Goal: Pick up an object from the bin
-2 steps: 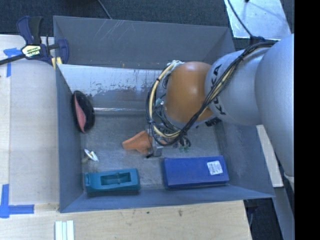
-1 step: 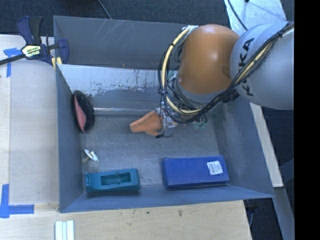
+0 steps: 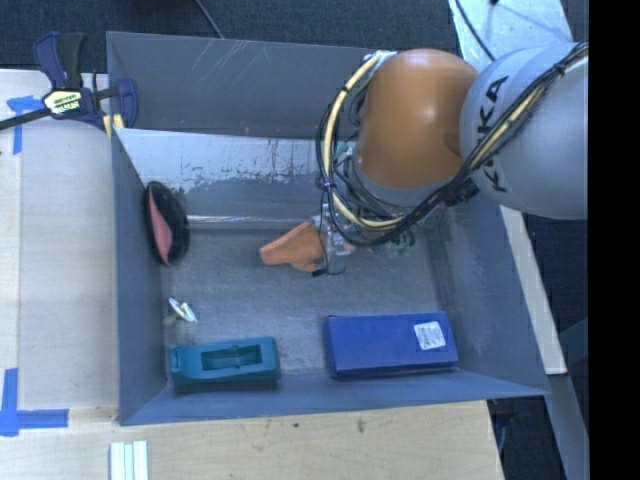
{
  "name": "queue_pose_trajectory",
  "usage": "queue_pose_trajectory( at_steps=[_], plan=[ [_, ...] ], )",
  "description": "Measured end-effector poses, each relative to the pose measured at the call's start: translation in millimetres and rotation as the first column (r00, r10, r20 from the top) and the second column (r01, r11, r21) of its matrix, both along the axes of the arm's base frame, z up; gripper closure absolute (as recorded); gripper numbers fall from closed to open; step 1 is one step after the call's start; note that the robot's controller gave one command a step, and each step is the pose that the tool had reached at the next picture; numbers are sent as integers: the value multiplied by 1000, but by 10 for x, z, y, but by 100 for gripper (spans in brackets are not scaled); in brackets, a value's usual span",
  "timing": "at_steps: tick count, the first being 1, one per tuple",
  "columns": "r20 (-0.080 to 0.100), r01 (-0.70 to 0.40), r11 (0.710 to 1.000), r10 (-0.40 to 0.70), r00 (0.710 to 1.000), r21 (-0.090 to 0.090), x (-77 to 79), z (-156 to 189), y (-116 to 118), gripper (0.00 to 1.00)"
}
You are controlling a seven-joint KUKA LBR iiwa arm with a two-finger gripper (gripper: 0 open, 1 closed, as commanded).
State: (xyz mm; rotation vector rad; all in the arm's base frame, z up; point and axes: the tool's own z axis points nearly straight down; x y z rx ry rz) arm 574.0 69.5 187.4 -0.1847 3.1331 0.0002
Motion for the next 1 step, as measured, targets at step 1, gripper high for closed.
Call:
queue_pose_trajectory(
  at_steps=[1],
  plan=[
    [1,6,1000,-6,1000,0,298,1034,187,100]
  ],
)
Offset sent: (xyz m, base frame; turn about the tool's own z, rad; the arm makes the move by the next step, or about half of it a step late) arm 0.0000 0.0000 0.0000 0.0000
